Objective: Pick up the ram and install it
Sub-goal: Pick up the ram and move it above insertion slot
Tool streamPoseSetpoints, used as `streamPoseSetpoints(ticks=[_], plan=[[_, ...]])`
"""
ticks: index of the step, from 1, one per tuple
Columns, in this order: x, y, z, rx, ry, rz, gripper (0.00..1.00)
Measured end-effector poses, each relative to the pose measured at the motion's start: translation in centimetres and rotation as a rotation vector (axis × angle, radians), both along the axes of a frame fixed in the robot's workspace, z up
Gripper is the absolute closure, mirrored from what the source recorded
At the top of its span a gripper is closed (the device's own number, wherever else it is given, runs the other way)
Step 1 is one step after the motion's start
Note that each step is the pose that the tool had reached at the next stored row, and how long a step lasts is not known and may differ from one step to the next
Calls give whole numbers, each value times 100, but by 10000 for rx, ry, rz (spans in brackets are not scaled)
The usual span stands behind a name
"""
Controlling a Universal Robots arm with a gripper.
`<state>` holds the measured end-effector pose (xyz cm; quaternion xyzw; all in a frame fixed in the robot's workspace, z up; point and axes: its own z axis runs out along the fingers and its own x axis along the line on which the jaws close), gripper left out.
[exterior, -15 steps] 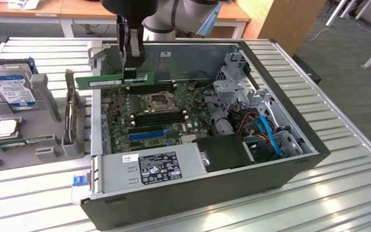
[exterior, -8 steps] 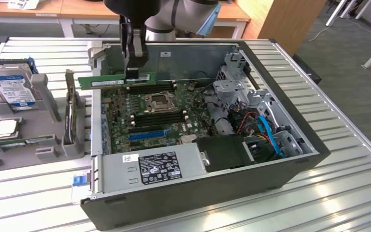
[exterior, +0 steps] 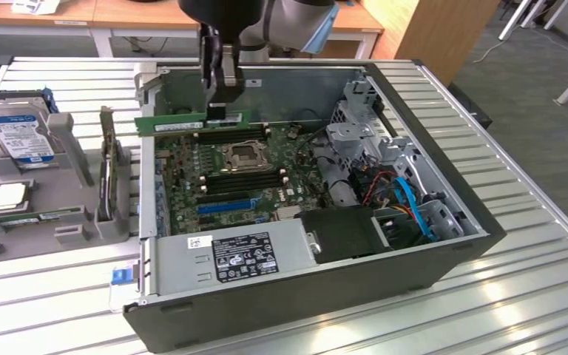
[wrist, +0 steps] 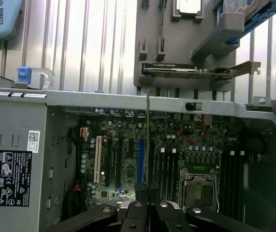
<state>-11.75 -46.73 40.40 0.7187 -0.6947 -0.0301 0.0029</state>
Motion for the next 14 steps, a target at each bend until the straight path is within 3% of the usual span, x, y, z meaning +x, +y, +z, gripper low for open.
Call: streamPoseSetpoints(ticks=[14], plan=[[329,0,0,0,0,-56,88]])
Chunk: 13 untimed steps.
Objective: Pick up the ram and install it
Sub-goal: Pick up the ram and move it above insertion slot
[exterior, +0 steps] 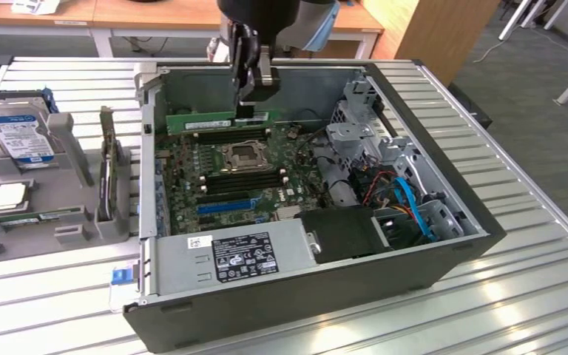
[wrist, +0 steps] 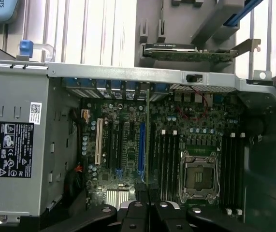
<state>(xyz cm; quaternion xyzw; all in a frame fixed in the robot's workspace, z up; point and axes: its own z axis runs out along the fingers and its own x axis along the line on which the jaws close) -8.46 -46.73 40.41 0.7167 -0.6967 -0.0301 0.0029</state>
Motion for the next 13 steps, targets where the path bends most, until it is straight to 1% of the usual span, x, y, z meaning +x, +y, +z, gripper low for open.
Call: streamPoseSetpoints(ticks=[13], plan=[[224,0,0,0,-1,-154,88]])
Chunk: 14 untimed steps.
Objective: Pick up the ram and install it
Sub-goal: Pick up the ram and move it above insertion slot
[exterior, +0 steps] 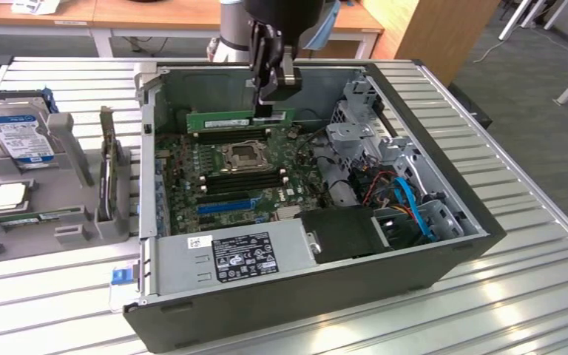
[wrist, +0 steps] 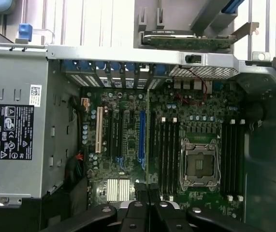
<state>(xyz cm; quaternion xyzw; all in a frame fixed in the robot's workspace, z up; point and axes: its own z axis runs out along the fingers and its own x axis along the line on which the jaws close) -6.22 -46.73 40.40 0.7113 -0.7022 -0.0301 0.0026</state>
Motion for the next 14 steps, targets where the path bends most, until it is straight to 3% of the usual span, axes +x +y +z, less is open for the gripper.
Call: streamPoseSetpoints(ticks=[6,14], plan=[[100,0,0,-1,0,-67,88],[104,7,-1,1,0,-67,88]])
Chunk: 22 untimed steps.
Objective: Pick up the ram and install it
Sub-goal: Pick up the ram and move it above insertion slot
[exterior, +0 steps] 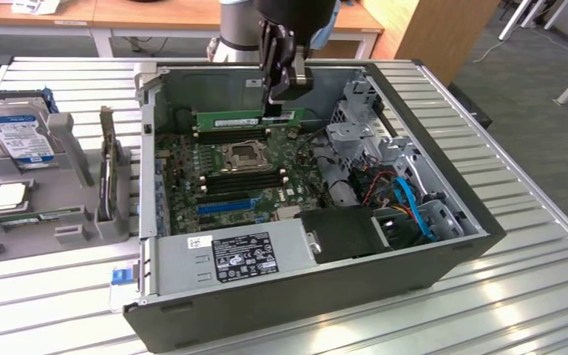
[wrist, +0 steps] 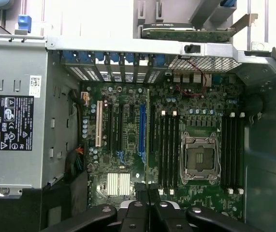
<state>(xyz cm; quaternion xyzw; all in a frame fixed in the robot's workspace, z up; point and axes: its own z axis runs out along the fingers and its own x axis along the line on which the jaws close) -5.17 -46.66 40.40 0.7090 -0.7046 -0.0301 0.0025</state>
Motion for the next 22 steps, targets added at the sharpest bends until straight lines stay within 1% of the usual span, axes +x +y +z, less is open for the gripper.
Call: streamPoseSetpoints(ticks=[3,5,17,22], plan=[[-1,27,-1,0,0,-2,88],[-1,54,-1,-2,1,-2,88],[-1,273,-12,-1,0,-17,88],[-1,343,-15,-1,0,-20,88]])
